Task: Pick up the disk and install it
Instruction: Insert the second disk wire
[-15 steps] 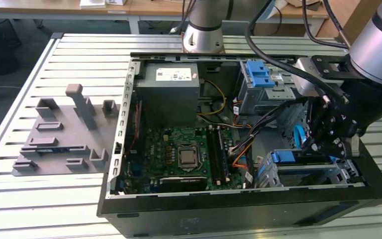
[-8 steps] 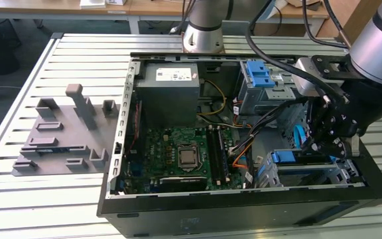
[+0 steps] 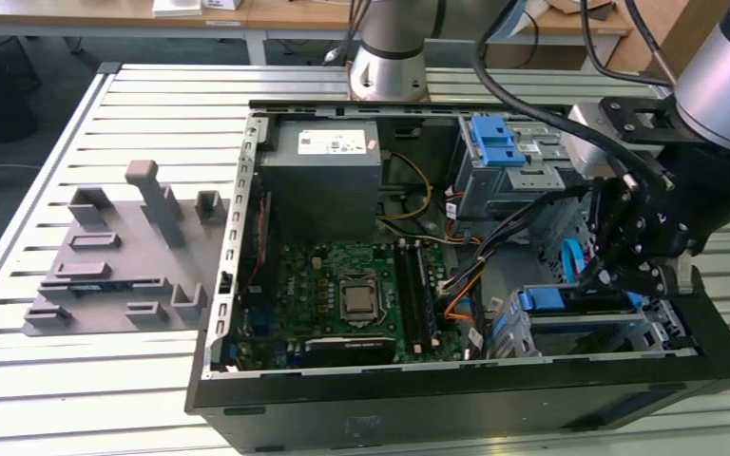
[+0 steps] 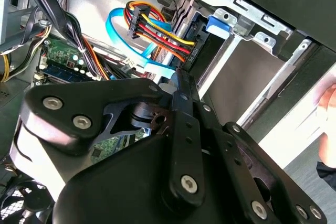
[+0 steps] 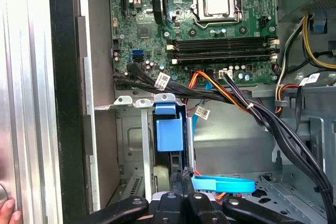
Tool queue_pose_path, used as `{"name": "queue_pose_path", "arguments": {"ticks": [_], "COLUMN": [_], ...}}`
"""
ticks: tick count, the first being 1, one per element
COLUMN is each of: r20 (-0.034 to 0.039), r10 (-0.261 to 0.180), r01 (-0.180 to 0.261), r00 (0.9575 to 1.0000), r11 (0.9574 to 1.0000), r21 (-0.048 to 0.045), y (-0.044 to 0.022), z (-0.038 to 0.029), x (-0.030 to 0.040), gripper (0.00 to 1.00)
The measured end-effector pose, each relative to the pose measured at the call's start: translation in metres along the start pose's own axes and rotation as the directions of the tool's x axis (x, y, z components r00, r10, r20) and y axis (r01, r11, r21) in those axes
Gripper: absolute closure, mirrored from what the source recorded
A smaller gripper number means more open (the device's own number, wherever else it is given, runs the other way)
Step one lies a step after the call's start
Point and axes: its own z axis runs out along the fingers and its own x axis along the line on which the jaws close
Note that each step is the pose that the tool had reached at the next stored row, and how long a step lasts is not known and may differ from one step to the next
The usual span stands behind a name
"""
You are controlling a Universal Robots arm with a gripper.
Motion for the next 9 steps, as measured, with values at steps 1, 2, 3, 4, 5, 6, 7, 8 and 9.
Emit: {"name": "queue_pose_path", "arguments": {"ticks": [1,2,3,4,5,6,7,8,9], "r20": [-0.0001,0.0000,0.0000,-0.0001,0.0000,-0.0001,0.0001,0.0000,0.0003], "r10": [0.000,0.000,0.000,0.000,0.000,0.000,0.000,0.000,0.000], "r01": [0.000,0.000,0.000,0.000,0.000,0.000,0.000,0.000,0.000], "r00": [1.0000,1.0000,1.0000,1.0000,1.0000,1.0000,1.0000,1.0000,1.0000], "r11": [1.0000,1.0000,1.0000,1.0000,1.0000,1.0000,1.0000,1.0000,1.0000], "r21": [0.0000,0.0000,0.0000,0.0000,0.0000,0.0000,-0.0001,-0.0001,-0.0001], "y": [0.0000,0.0000,0.0000,0.0000,0.0000,0.0000,0.0000,0.0000,0.0000], "z": [-0.0008,-0.0016,-0.0025,-0.0036,-0.0047,-0.0057,-0.0066,-0.0075,-0.0079], "x": [0.0000,0.0000,0.0000,0.0000,0.0000,0.0000,0.0001,0.0001,0.0001], "gripper": [0.89,0.89,0.89,0.89,0.89,0.89,0.89,0.89,0.89]}}
